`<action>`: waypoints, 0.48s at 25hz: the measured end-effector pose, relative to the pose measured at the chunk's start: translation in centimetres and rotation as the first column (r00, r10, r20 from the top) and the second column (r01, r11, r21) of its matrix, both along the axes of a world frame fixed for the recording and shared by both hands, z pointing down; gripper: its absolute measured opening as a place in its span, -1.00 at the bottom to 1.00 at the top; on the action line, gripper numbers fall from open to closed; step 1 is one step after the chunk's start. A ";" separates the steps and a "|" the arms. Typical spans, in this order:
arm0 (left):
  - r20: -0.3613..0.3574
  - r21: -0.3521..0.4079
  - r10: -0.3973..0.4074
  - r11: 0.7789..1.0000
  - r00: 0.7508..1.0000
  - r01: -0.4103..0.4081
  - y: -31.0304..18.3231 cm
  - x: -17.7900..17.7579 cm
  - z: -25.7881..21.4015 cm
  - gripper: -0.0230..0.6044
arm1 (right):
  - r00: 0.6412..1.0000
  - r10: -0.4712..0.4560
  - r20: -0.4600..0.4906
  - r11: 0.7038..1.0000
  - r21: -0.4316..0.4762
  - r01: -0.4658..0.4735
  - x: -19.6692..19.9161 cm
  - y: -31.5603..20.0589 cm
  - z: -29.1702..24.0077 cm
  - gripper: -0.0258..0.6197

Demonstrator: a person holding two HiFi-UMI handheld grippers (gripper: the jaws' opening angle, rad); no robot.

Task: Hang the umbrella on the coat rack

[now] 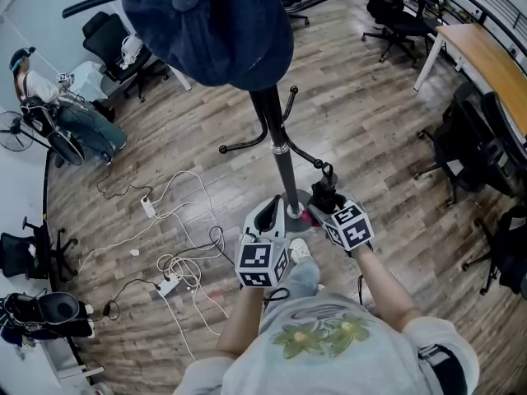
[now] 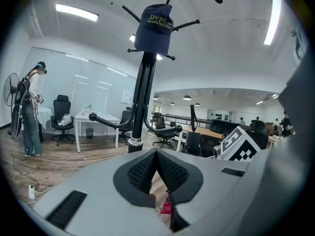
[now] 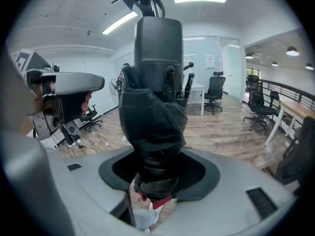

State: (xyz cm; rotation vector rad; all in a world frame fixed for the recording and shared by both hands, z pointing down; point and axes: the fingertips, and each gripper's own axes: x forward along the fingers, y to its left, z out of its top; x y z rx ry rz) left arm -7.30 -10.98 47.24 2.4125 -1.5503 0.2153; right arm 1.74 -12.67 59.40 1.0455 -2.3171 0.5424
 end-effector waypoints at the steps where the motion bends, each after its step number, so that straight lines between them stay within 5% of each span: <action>1: 0.001 -0.003 -0.001 1.000 1.000 0.001 0.0 0.0 0.1 -0.92 | 1.000 0.000 -0.005 1.000 -0.002 0.000 0.1 0.0 0.2 -0.23; 12: 0.006 -0.030 -0.002 1.000 1.000 0.003 -1.0 -0.2 1.2 -0.92 | 0.999 -0.023 -0.048 0.999 -0.050 0.021 0.0 -1.1 2.7 -0.23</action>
